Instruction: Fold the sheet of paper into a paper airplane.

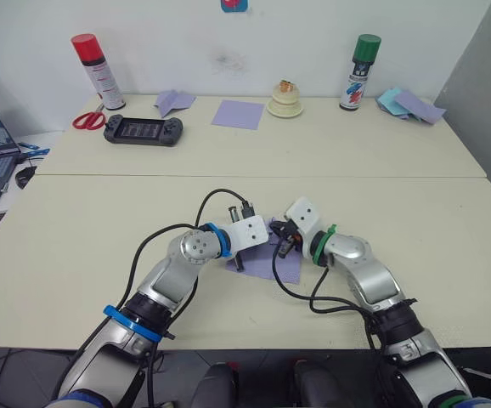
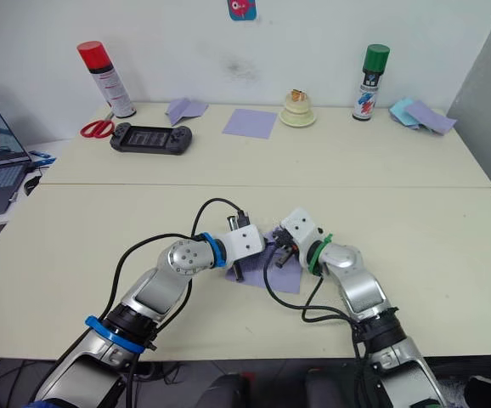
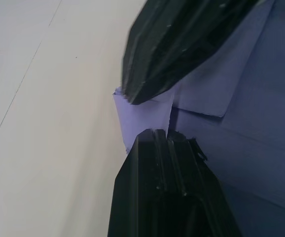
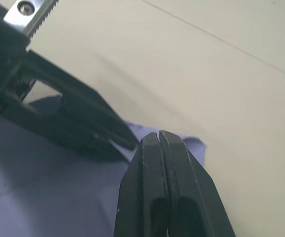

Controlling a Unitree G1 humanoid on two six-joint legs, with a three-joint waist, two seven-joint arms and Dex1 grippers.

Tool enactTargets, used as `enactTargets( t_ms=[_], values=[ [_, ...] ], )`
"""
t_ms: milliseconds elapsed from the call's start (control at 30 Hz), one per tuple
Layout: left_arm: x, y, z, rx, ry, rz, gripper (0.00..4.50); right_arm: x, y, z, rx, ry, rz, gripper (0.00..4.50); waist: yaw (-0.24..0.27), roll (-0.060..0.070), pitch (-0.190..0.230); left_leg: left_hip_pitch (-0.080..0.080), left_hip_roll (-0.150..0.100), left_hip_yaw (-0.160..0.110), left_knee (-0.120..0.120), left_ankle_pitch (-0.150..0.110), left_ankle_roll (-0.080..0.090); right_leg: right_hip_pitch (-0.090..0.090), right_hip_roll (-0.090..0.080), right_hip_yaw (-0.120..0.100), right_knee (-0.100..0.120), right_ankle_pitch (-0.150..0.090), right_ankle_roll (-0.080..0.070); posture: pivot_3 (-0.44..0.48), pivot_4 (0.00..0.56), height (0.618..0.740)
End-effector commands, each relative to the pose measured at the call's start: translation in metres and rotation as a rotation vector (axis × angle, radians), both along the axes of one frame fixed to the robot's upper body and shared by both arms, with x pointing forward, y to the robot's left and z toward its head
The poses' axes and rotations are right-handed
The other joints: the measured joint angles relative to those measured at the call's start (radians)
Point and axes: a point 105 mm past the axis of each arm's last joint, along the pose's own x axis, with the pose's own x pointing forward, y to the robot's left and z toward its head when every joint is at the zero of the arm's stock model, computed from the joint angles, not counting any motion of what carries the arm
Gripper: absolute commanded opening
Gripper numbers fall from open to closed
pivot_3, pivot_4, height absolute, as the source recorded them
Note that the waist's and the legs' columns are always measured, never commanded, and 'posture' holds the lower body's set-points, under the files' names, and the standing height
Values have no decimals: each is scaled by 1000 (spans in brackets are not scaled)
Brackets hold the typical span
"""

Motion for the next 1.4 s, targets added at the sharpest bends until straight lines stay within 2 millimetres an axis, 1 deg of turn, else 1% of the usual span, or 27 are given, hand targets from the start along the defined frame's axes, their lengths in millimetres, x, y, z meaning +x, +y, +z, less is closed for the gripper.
enactTargets(
  t_ms=[33, 200, 267, 333, 367, 467, 567, 633, 700, 767, 867, 967, 1000, 1033, 1100, 1133, 1267, 1400],
  values=[
    [-11, -3, -21, 41, 73, -27, 34, 9, 5, 11, 21, -55, 0, 0, 0, 0, 0, 0, 0, 0, 0, 0, 0, 0, 0, 0, 0, 0, 0, 0, 150, 740],
    [-13, -3, -22, 45, 76, -32, 34, 13, 5, -1, -6, -8, -4, 0, 1, 0, 0, 0, 0, 0, 0, 0, 0, 0, 0, 0, 0, 0, -1, 0, 150, 740],
    [-14, -4, -22, 27, 95, -27, 34, 13, 3, -6, -15, 10, -8, 0, 0, 0, 0, 0, 0, 0, 0, 0, 0, 0, 0, 0, 0, 0, -1, 0, 150, 740],
    [-11, -3, -19, -8, 98, 8, 34, 12, 2, -8, -17, 26, -11, 0, 1, 0, 0, 0, 0, 0, 0, 0, 0, 0, 0, 0, 0, 0, -1, 0, 150, 740],
    [-10, -4, -18, -24, 110, 21, 540, 12, 2, -9, -19, 29, -12, 0, 1, 0, 0, 0, 0, 0, 0, 0, 0, 0, 0, 0, 0, 0, -1, 0, 150, 740],
    [-11, -3, -14, -27, 113, 14, 1335, 11, 1, -11, -26, 38, -12, 0, 0, 0, 0, 0, 0, 0, 0, 0, 0, 0, 0, 0, 0, 0, -1, 0, 150, 740],
    [-17, 5, -5, -36, 130, -7, 2171, 11, 1, -12, -31, 44, -14, 0, -2, 0, 0, 0, 0, 0, 0, 0, 0, 0, 0, 0, 0, 0, -1, 0, 150, 740],
    [-18, 15, 6, -59, 142, 2, 2171, 10, 0, -12, -33, 46, -15, 0, -2, 0, 0, 0, 0, 1, 0, 0, 0, -1, 0, 1, 0, 0, -1, 0, 150, 740],
    [-22, 29, 22, -117, 194, 11, 2171, 10, 0, -13, -34, 50, -14, 0, -3, 1, 0, -1, 1, 1, 0, 0, 0, -1, 0, 0, 1, 0, -1, 0, 150, 740],
    [-23, 42, 46, -228, 248, 23, 2171, 9, 0, -14, -36, 54, -12, 0, -6, 2, 2, -1, 1, 0, 0, 0, 0, -2, 0, 0, 1, 0, -1, 0, 150, 740],
    [-23, 54, 68, -364, 313, 38, 2171, 9, 0, -14, -36, 57, -8, 0, -7, 1, 2, -2, 1, 0, 0, 0, 0, -3, 1, -1, 1, 0, -1, 0, 150, 740],
    [-18, 62, 76, -446, 350, 70, 1547, 8, 1, -14, -36, 57, -3, 0, -8, 1, 2, -2, 1, 0, 1, 0, 0, -2, 1, 0, 1, 0, -1, 0, 150, 740],
    [-16, 62, 75, -445, 350, 74, 1258, 8, 1, -14, -37, 57, 0, 0, -8, 1, 2, -2, 1, 0, 1, 0, 0, -2, 1, 0, 1, 0, -1, 0, 150, 740],
    [-13, 62, 71, -431, 340, 83, 750, 8, 1, -14, -40, 56, 5, 0, -8, 1, 2, -2, 1, 1, 1, 0, 0, -2, 0, 0, 1, 0, -1, 0, 150, 740],
    [-6, 59, 64, -414, 330, 94, 211, 6, 2, -14, -48, 52, 20, 0, -8, 1, 2, -2, 1, 1, 0, 0, 0, -2, 0, 0, 1, 0, -1, 0, 150, 740],
    [-5, 56, 60, -407, 331, 88, 56, 6, 3, -14, -51, 50, 27, 0, -8, 1, 2, -2, 1, 1, 0, 0, 0, -2, 1, 0, 1, 0, -1, 0, 150, 740],
    [2, 41, 39, -374, 341, 69, 56, 3, 5, -11, -52, 36, 49, 0, -4, 1, 2, -2, 1, 1, 0, 0, 0, -3, 0, 0, 1, 0, -1, 0, 150, 740],
    [10, 32, 25, -393, 377, 95, 56, 2, 5, -9, -48, 19, 60, 0, -3, 1, 2, -2, 1, 1, 1, 0, 0, -3, 0, 0, 1, 0, -1, 0, 150, 740]
  ],
)
